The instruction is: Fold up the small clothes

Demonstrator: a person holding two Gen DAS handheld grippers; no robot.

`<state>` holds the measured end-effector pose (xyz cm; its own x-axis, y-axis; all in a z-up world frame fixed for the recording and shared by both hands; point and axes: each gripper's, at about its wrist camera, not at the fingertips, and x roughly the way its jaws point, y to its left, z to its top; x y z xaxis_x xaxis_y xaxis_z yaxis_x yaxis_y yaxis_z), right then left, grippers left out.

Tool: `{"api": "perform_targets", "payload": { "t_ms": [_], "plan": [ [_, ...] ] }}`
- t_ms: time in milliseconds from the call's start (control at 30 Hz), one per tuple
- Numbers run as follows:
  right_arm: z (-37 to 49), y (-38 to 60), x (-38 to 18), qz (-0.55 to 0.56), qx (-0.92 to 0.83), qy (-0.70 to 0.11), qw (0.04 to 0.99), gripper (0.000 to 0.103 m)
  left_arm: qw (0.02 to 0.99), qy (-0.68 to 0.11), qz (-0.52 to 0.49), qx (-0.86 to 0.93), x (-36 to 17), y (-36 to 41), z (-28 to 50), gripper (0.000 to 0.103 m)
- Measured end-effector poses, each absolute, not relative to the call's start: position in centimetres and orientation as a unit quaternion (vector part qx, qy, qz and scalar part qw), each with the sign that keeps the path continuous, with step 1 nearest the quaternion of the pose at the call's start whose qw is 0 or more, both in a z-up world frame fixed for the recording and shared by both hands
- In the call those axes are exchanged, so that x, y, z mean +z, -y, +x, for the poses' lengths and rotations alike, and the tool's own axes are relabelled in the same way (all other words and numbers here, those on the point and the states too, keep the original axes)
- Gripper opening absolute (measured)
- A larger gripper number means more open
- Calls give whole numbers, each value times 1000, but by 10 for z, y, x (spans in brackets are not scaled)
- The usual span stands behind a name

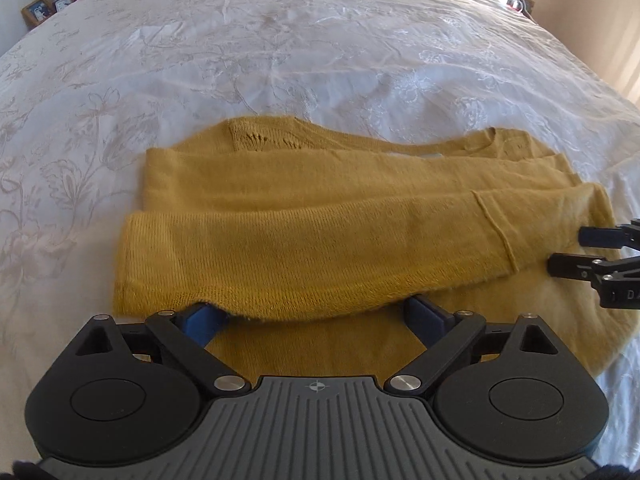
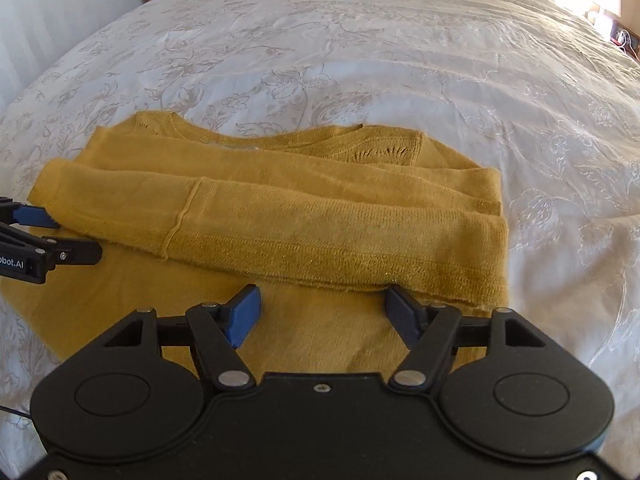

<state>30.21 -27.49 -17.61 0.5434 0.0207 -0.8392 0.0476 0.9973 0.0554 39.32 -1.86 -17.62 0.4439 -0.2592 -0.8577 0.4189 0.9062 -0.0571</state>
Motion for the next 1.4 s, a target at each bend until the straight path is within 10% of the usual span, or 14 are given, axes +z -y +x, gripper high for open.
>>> {"api": "perform_targets", "payload": {
  "t_ms": [1400],
  "plan": [
    [340, 306, -185, 90, -43, -491, 866, 80, 871, -482, 90, -27, -172, -51, 509, 96]
  ]
}}
